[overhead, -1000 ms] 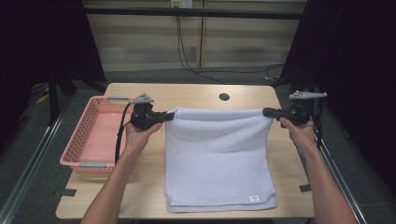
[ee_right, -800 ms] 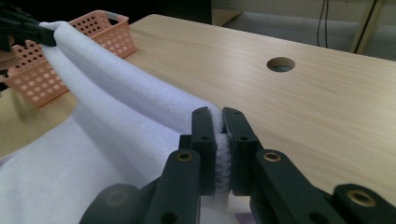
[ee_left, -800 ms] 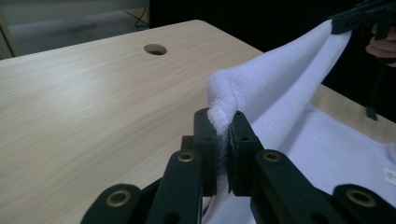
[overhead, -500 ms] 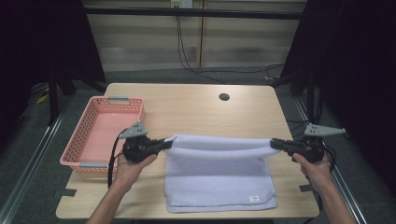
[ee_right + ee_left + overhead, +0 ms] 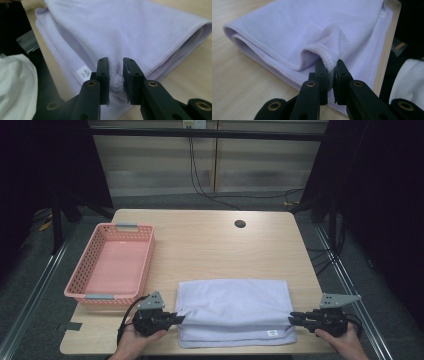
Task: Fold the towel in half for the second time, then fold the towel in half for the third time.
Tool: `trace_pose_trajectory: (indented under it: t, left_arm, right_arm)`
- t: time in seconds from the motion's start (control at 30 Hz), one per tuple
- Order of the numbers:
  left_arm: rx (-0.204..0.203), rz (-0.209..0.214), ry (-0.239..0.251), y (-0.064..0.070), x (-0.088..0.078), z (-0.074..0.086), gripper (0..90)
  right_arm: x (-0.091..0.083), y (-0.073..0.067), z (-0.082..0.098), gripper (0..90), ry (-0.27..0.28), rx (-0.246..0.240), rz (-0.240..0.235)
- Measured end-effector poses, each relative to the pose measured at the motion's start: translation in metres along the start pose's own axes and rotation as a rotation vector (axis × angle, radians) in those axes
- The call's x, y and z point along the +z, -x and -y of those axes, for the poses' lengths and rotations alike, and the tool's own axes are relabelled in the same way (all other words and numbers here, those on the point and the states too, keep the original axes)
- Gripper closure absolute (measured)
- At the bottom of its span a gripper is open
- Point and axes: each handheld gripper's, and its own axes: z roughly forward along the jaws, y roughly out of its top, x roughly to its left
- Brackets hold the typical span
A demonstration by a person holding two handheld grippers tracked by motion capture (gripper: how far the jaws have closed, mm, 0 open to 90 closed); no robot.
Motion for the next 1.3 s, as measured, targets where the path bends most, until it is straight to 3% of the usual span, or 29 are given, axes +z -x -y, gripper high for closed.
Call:
trace_pose_trajectory:
  t: [0.17, 0.27, 0.37, 0.4, 0.43, 0.5, 0.67, 0.73, 0.77, 0.8, 0.87, 0.93, 1.0, 1.1, 1.3]
  left_arm:
    - [0.017, 0.028, -0.048, 0.002, -0.005, 0.008, 82.6]
    - [0.004, 0.049, -0.046, 0.002, -0.009, 0.012, 79.9]
    - [-0.031, 0.05, -0.001, -0.003, -0.017, 0.011, 72.9]
    - [-0.034, 0.049, 0.013, -0.005, -0.019, 0.01, 66.5]
    - [-0.051, 0.026, 0.033, -0.008, -0.022, 0.009, 64.0]
    - [-0.074, 0.022, 0.057, -0.013, -0.022, 0.006, 62.0]
    - [-0.073, -0.018, 0.058, -0.028, 0.0, -0.015, 63.7]
    - [-0.06, -0.03, 0.015, -0.033, 0.016, -0.022, 63.3]
    - [-0.057, -0.034, -0.034, -0.036, 0.029, -0.023, 62.7]
    - [-0.057, -0.034, -0.034, -0.036, 0.029, -0.023, 60.1]
    - [-0.051, -0.048, -0.077, -0.037, 0.037, -0.022, 58.3]
    - [-0.036, -0.046, -0.081, -0.036, 0.039, -0.021, 57.4]
    - [-0.045, -0.043, -0.076, -0.037, 0.04, -0.02, 56.8]
    - [-0.044, -0.041, -0.074, -0.037, 0.042, -0.021, 56.5]
    - [-0.04, -0.051, -0.067, -0.029, 0.056, -0.029, 50.1]
  right_arm:
    - [-0.006, -0.007, 0.006, 73.2, -0.025, -0.004, 0.0]
    - [-0.012, -0.008, 0.01, 72.3, -0.013, 0.003, -0.004]
    - [-0.016, -0.009, 0.009, 70.2, 0.021, 0.02, 0.003]
    - [-0.016, -0.01, 0.007, 68.0, 0.025, 0.017, 0.022]
    - [-0.015, -0.01, 0.006, 66.2, 0.027, 0.02, 0.031]
    - [-0.009, -0.01, 0.0, 62.9, 0.022, 0.012, 0.057]
    - [0.013, -0.006, -0.02, 58.9, 0.025, 0.022, 0.1]
    - [0.027, -0.003, -0.027, 58.0, -0.003, 0.011, 0.102]
    - [0.034, -0.001, -0.028, 55.3, -0.028, 0.005, 0.134]
    - [0.034, -0.001, -0.028, 55.3, -0.028, 0.005, 0.134]
    - [0.051, 0.005, -0.027, 52.3, -0.108, 0.006, 0.182]
    - [0.054, 0.007, -0.023, 53.6, -0.116, 0.007, 0.181]
    - [0.055, 0.005, -0.023, 60.9, -0.128, -0.025, 0.215]
    - [0.054, 0.007, -0.022, 71.9, -0.127, -0.027, 0.235]
    - [0.046, 0.018, -0.019, 75.2, -0.121, -0.025, 0.242]
